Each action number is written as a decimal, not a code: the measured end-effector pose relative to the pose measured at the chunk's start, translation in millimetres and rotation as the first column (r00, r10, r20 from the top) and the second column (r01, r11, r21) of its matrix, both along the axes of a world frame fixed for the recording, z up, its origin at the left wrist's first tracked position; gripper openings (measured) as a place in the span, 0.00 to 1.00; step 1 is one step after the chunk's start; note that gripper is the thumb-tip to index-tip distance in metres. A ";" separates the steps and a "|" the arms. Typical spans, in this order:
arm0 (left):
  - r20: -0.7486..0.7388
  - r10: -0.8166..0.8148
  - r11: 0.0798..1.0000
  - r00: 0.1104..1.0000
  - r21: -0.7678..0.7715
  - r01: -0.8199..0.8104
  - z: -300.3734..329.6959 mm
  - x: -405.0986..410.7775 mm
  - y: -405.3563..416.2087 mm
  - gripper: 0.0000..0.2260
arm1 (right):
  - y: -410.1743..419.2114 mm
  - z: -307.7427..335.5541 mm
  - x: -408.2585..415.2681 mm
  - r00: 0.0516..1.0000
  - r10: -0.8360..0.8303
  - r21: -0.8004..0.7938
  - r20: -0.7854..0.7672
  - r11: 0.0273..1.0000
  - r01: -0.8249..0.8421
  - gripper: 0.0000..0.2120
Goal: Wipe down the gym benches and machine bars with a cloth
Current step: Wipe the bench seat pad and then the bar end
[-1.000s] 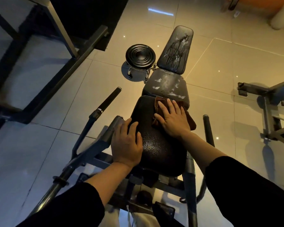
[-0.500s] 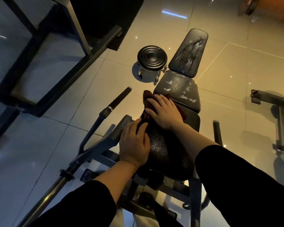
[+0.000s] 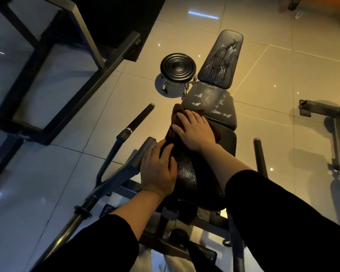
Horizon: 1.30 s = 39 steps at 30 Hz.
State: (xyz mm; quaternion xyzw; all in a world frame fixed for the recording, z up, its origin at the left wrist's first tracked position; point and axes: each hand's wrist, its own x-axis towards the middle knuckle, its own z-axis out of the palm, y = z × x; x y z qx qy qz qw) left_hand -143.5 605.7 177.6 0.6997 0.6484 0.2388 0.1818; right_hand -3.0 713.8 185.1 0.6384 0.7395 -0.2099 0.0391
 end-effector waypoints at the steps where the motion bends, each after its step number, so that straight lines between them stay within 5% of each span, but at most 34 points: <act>1: -0.001 -0.003 1.000 1.000 -0.001 0.003 -0.1 -0.1 -0.1 0.20 | -1.8 0.3 3.5 1.000 -0.010 0.002 0.002 1.000 0.010 0.29; 21: 0.054 0.011 1.000 0.998 0.003 -0.011 -1.3 0.5 -3.5 0.23 | -87.8 11.8 47.8 0.961 -0.269 -0.001 0.070 0.963 0.269 0.29; 29: 0.396 0.161 0.987 0.904 -0.050 -0.154 7.1 -19.7 -28.1 0.17 | -159.0 32.9 1.4 0.980 -0.163 -0.006 0.114 0.986 0.164 0.33; 39: 0.433 0.096 0.995 0.897 -0.071 -0.072 -0.6 -61.7 -50.5 0.11 | -113.4 34.6 -76.9 0.993 -0.002 -0.061 0.120 0.998 0.009 0.29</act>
